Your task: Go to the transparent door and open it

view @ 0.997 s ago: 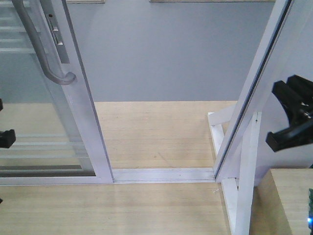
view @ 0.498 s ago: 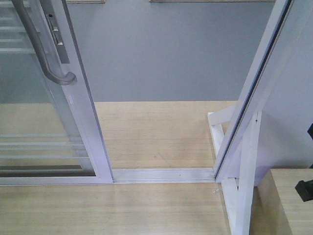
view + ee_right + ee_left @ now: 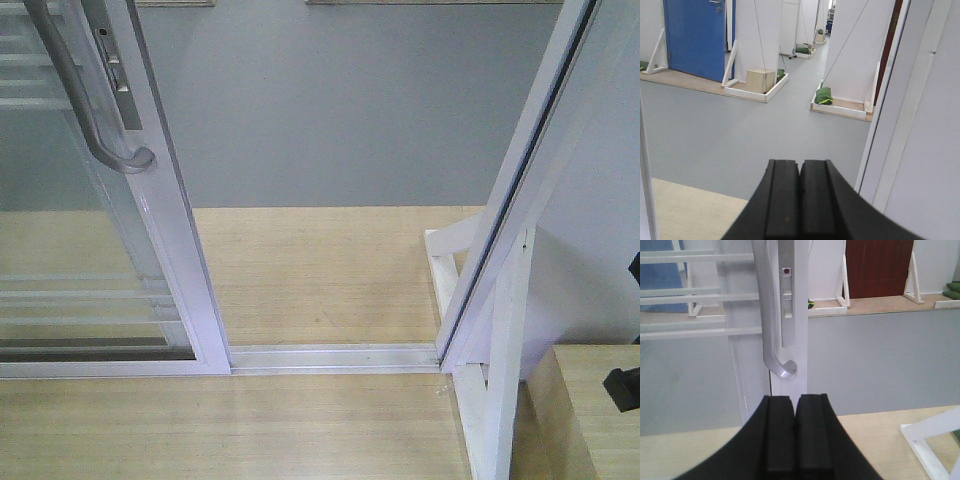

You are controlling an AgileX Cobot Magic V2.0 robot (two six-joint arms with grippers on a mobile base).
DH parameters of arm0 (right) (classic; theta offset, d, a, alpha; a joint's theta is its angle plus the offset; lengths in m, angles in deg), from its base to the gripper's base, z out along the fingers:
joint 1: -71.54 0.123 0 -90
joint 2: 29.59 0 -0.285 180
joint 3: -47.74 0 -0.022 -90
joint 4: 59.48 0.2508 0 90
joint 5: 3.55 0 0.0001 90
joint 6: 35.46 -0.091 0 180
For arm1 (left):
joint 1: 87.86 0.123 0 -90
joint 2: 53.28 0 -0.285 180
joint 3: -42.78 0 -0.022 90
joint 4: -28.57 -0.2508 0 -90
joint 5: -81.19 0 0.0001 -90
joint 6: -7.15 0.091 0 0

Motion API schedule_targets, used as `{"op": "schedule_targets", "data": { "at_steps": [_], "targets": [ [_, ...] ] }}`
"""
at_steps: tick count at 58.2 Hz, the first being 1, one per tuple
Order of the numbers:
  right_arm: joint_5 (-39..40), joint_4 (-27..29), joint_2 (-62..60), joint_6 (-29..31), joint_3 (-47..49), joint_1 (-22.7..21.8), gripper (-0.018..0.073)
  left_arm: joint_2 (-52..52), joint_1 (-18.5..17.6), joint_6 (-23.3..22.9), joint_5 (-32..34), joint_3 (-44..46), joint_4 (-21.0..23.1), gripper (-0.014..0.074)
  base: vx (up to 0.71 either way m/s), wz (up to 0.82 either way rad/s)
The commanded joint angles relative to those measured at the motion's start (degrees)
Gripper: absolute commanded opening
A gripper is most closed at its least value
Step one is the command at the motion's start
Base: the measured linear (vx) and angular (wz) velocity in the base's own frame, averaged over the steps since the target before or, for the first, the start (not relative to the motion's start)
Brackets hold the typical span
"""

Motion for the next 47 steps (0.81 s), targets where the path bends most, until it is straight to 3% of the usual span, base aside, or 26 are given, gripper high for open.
{"op": "schedule_targets", "data": {
  "at_steps": [1,29,33,41,47],
  "targets": [
    [4.14,-0.36,0.49,0.08,1.66,-0.27,-0.0009,0.29,0.09,-0.56,4.62,1.66,0.46,-0.0007,0.00,0.00],
    [4.14,-0.36,0.49,0.08,1.66,-0.27,-0.0009,0.35,0.09,0.42,6.12,1.38,1.92,-0.0007,0.00,0.00],
    [4.14,-0.36,0.49,0.08,1.66,-0.27,-0.0009,0.35,0.09,6.54,7.26,1.38,7.47,-0.0007,0.00,0.00],
    [4.14,-0.36,0.49,0.08,1.66,-0.27,-0.0009,0.35,0.09,26.64,8.37,1.38,25.76,-0.0007,0.00,0.00],
    [4.14,-0.36,0.49,0.08,1.66,-0.27,-0.0009,0.35,0.09,35.32,8.12,1.38,34.29,-0.0007,0.00,0.00]
  ]
}}
